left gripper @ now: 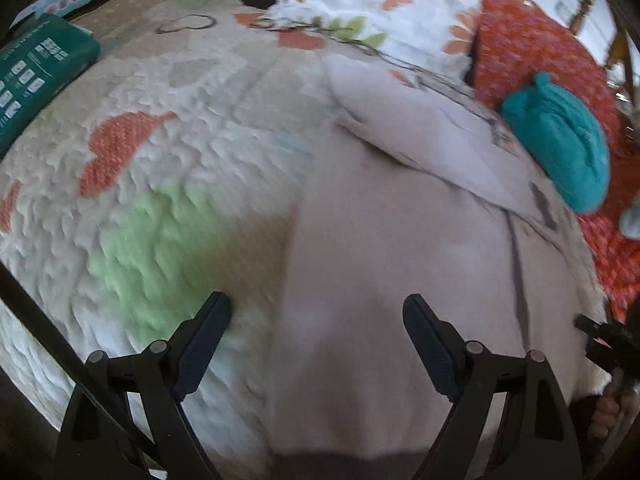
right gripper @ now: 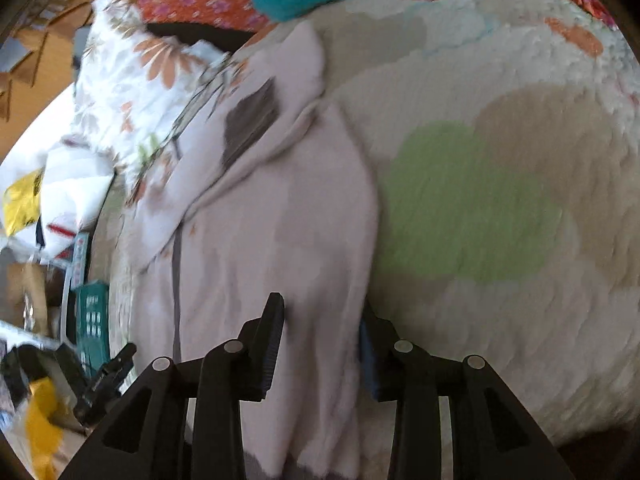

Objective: Fold small clothes

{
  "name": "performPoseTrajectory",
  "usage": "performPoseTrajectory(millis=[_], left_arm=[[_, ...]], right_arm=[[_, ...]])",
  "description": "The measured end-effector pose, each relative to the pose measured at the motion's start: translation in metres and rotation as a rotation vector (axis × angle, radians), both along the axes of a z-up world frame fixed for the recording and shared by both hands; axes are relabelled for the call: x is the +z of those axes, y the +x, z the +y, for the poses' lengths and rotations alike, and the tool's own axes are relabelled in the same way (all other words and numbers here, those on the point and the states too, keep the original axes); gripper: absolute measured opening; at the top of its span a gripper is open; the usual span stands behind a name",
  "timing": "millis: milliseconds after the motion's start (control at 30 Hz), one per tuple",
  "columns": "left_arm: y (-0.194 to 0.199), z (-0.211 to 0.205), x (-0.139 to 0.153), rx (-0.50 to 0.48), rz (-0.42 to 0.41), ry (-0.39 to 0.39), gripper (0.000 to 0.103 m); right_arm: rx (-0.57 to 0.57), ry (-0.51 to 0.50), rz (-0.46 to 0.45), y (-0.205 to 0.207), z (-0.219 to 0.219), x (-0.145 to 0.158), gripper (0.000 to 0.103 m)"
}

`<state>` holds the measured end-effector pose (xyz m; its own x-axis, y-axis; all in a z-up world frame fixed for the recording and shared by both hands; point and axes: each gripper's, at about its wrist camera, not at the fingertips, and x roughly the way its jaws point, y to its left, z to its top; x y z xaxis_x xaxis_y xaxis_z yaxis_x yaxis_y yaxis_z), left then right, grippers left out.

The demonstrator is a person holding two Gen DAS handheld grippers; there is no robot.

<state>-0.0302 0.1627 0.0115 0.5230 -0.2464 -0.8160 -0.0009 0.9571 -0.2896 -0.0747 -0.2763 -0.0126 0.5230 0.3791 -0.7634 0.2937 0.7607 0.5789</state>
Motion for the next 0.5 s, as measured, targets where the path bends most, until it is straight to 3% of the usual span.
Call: performPoseTrajectory(millis=[200,333,500], left_arm=[[-0.028,-0.006,-0.004,-0.047,0.006,-0.038,0.081],[-0.042,-0.006,-0.006,-0.043,0.019,-0.065,0.068],[-0.055,-0.003,-0.012,-0.021,0.039,-0.143,0.068]], right_arm=[[0.049,0.014,-0.003,-0.027,0.027,-0.002,0.038],[0.083,-0.034,-0.001,-0.044,0.045,-0.001,0.038],[0.115,-0.056,0.015,-0.065,0.065,-0.002,0.039]])
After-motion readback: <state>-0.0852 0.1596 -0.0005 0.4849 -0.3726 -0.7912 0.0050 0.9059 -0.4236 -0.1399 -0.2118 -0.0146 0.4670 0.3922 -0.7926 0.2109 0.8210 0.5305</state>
